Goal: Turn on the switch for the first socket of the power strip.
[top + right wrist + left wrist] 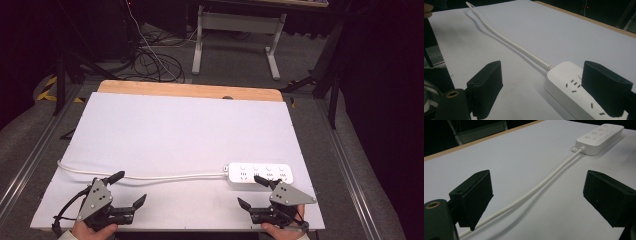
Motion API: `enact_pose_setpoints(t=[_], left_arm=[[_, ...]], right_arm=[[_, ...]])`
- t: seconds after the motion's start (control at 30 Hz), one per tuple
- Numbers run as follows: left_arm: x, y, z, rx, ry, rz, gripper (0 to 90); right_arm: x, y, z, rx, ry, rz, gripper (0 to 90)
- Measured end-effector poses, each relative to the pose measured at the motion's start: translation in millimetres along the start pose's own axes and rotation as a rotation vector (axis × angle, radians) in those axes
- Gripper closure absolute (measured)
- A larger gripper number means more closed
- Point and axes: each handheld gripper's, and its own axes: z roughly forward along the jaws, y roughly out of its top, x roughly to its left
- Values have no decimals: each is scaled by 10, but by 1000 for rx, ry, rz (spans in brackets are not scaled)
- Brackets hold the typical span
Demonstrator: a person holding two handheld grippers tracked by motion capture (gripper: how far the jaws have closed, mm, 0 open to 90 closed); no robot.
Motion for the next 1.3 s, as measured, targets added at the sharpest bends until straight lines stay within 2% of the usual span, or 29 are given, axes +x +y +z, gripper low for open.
enact_pose_setpoints(t=[0.3,0.53,0.57,0.73,0.9,1.3], left_arm=[[-14,0,-22,-4,11,13,97],[-35,-3,-36,-3,8,6,98],[-28,-2,-39,-4,11,15,98],[-25,-4,-43,-6,15,6,100],[-23,-3,-41,-2,17,12,100],[-32,-5,-45,-5,17,7,103]], right_arm=[[9,7,-5,4,1,-3,178],[19,18,-9,-1,2,-6,179],[21,19,-7,3,3,-6,180],[51,35,11,8,21,-28,192],[51,49,5,7,15,-23,200],[56,232,-12,12,0,-49,214]])
